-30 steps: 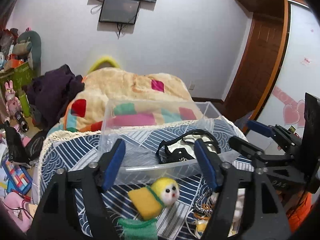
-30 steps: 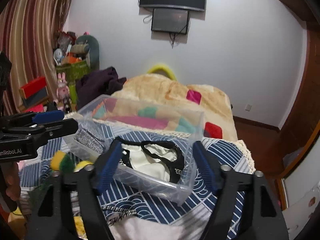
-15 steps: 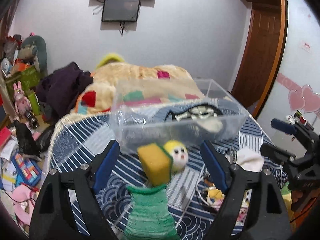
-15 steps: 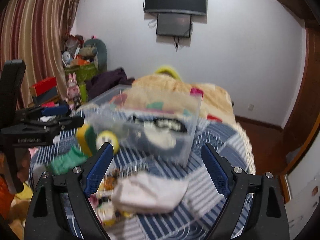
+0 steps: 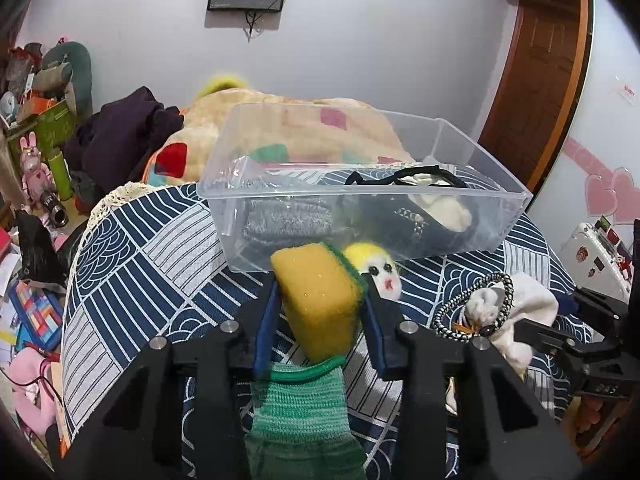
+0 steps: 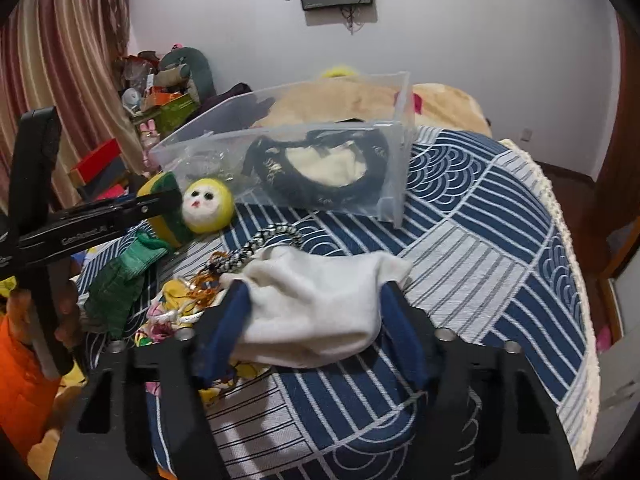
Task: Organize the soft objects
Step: 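Grasp the yellow sponge with the left tool while the right tool grasps the white sock, then release the sponge into the box with the left tool while the right tool releases the sock there, then grasp the yellow plush ball with the left tool while the right tool grasps the beaded cord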
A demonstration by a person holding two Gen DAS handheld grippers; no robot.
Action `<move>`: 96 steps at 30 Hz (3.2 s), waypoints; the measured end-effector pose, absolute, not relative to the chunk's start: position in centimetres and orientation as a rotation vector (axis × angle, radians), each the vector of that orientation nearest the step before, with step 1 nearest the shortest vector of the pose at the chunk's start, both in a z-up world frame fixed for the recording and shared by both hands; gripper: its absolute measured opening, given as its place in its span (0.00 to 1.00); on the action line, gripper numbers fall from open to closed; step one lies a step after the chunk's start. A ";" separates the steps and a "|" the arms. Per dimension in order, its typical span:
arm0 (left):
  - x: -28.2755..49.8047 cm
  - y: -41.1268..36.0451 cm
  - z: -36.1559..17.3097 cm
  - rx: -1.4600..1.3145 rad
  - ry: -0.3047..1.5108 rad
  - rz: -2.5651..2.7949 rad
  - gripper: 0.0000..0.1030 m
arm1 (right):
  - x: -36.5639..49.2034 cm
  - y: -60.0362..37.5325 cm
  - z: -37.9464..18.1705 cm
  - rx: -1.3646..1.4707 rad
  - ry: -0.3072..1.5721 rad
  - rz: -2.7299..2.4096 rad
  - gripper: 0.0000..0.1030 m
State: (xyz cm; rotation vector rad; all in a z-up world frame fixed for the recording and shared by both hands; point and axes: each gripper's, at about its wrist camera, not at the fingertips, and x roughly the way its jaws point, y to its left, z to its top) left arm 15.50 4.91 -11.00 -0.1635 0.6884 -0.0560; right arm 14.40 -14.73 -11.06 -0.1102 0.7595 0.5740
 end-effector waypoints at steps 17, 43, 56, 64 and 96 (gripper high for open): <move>11.4 3.6 -6.1 -0.111 0.553 -0.092 0.32 | 11.3 -15.7 -5.7 -0.243 0.546 0.469 0.08; 16.0 6.4 -1.5 -0.149 0.445 -0.070 0.32 | 16.4 -12.1 0.7 -0.120 0.330 0.454 0.08; 21.9 5.8 -5.3 -0.186 0.584 -0.123 0.32 | 20.1 -9.6 -3.4 -0.167 0.473 0.472 0.08; 24.0 5.4 -7.2 -0.193 0.657 -0.119 0.33 | 21.3 -9.0 -5.6 -0.217 0.572 0.481 0.08; 15.9 5.9 -5.0 -0.161 0.622 -0.060 0.97 | 14.7 -12.4 -5.4 -0.277 0.521 0.509 0.78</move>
